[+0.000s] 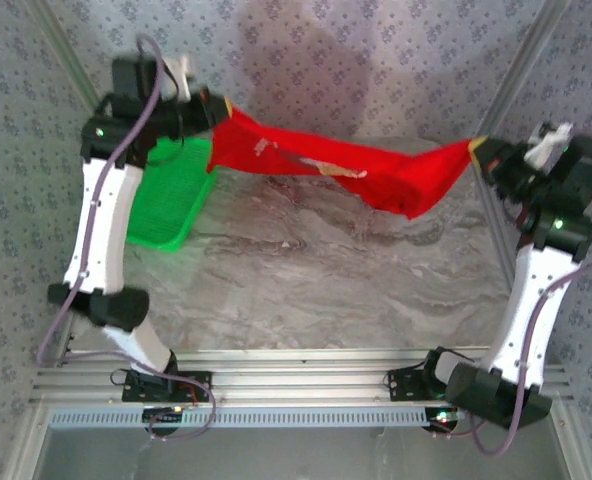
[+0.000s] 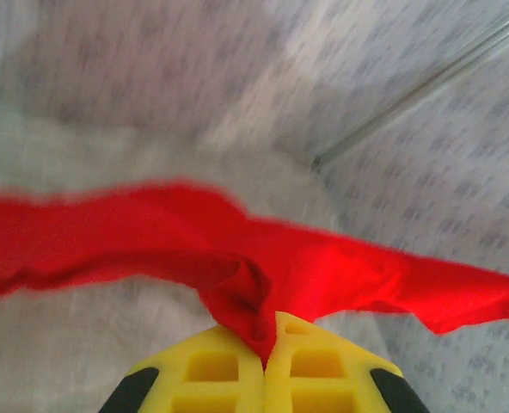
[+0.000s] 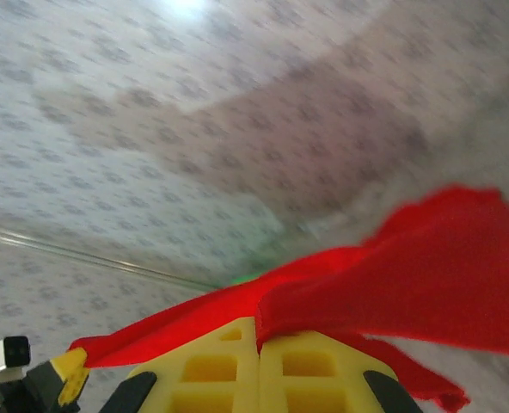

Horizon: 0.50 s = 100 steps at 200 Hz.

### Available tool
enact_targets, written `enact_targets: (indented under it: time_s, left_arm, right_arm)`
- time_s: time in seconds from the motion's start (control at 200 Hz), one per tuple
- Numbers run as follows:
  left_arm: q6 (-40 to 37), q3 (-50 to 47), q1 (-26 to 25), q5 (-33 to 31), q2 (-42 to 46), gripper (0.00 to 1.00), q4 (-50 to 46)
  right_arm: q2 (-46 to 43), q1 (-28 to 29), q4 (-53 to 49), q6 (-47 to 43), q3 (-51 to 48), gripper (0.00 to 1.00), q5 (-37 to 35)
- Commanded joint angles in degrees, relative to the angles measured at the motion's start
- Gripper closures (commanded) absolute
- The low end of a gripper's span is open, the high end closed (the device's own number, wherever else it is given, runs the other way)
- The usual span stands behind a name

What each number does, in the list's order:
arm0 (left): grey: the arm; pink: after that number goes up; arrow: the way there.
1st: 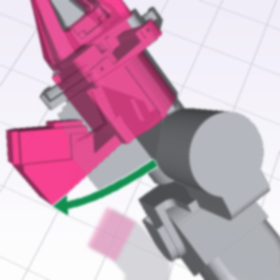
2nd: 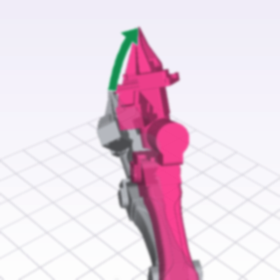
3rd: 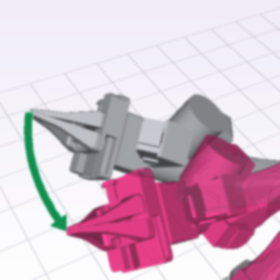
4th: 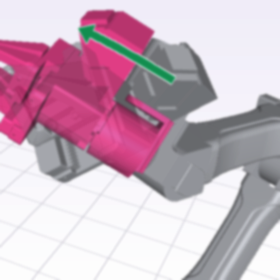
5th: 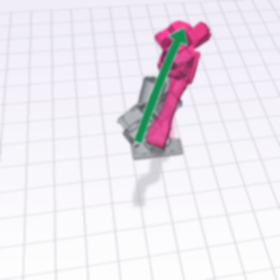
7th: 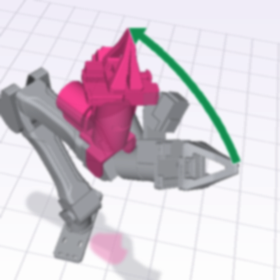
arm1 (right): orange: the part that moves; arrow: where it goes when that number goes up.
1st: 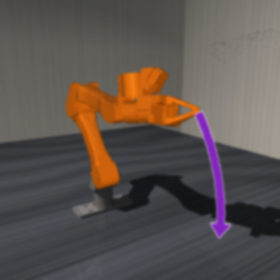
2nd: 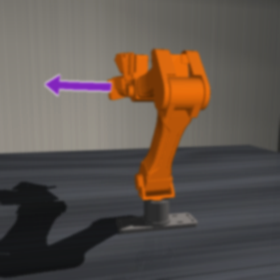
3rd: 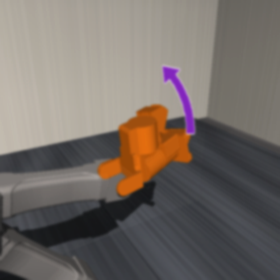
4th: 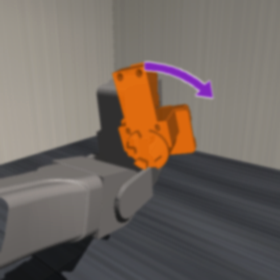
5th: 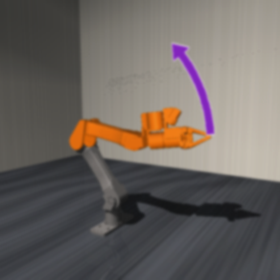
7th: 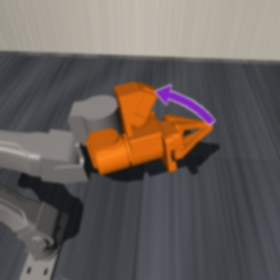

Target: Fold and stack the t-shirts

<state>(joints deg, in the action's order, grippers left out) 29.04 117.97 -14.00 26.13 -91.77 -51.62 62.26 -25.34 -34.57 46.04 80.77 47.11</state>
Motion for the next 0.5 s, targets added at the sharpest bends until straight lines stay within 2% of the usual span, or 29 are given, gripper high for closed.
enact_targets:
  time_s: [0.0,0.1,0.22,0.495]
  left_arm:
    - [2.39,-23.22,4.2,-3.67,12.68,1.0,6.92]
    - [2.56,-40.85,5.36,-4.49,21.71,1.0,7.2]
    - [4.63,-56.39,7.62,-6.75,31.74,1.0,6.65]
    - [8.65,-70.5,11.59,-16.55,46.06,1.0,-8.31]
  right_arm:
    - [-5.91,-0.2,-14.57,-8.24,-10.63,1.0,-5.86]
    - [-12.3,-0.27,-21.75,-11.56,-19.19,1.0,-9.67]
    - [-16.75,-0.76,-29.53,-13.86,-23.45,1.0,-13.73]
    - [-21.57,-1.55,-42.8,-17.63,-25.55,1.0,-24.7]
